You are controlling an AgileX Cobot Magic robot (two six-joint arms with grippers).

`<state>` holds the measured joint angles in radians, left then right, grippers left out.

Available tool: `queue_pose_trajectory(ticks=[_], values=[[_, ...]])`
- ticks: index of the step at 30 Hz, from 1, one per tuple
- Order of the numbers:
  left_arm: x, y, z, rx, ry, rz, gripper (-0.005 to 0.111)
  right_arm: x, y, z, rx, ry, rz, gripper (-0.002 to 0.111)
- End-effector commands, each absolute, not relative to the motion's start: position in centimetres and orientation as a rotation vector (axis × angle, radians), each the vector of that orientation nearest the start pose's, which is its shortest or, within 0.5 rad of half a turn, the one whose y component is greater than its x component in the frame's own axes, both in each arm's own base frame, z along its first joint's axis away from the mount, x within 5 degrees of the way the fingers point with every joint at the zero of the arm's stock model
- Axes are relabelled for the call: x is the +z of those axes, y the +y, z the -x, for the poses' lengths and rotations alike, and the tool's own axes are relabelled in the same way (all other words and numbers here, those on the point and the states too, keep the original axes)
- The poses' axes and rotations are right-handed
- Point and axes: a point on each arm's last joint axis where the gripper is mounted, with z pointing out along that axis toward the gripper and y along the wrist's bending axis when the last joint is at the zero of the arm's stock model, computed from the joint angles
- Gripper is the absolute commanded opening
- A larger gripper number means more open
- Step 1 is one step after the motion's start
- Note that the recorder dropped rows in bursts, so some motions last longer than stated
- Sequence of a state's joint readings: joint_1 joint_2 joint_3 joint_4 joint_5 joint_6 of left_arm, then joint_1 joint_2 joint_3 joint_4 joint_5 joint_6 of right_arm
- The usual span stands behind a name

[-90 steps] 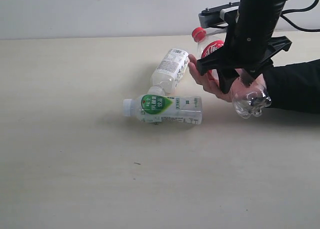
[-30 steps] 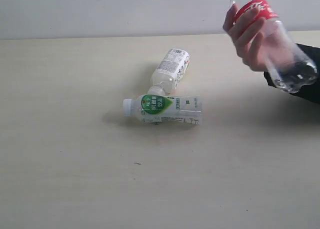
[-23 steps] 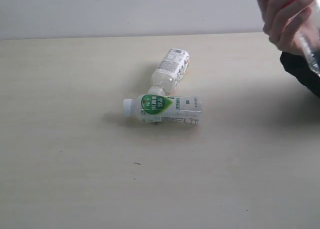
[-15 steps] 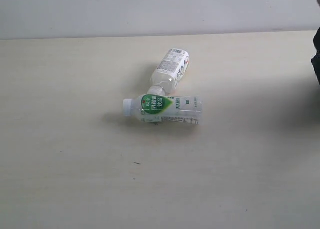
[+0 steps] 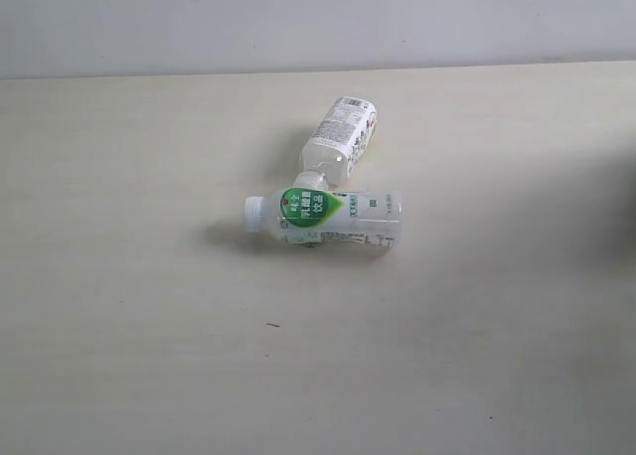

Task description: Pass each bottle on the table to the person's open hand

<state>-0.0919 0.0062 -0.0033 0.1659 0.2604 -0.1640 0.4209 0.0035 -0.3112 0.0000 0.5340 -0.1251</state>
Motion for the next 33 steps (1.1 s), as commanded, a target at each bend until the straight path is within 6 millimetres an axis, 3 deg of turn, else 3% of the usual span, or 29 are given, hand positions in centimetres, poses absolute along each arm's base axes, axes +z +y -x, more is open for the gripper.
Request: queue_pose_trajectory(ticks=[1,6,14,20,22,27,29,33], values=[[19.03,-0.10,-5.53,-0.027,1.736,-0.049,0.000,26.59,1.44,-2.76,0.256,1.644,0.459,0.000],[19.03,-0.10,-5.53,-0.027,1.736,-0.049,0.000,26.75,0.67,-3.08,0.022,1.593,0.559,0.000],[19.03,-0.10,-5.53,-0.027,1.736,-0.049,0.000,26.66,1.30,-2.81,0.324,1.671,0.357,0.000],[19.03,-0.10,-5.53,-0.027,1.736,-0.049,0.000,26.80,0.58,-3.12,0.052,1.604,0.507,0.000],[19.03,-0.10,-5.53,-0.027,1.736,-0.049,0.000,26.80,0.59,-3.11,0.069,1.609,0.491,0.000],[19.03,-0.10,-5.53,-0.027,1.736,-0.049,0.000,26.66,1.36,-2.78,0.380,1.685,0.306,0.000],[19.03,-0.10,-5.53,-0.027,1.736,-0.049,0.000,26.66,1.36,-2.78,0.372,1.682,0.315,0.000],[19.03,-0.10,-5.53,-0.027,1.736,-0.049,0.000,26.71,0.75,-3.04,0.159,1.640,0.427,0.000]])
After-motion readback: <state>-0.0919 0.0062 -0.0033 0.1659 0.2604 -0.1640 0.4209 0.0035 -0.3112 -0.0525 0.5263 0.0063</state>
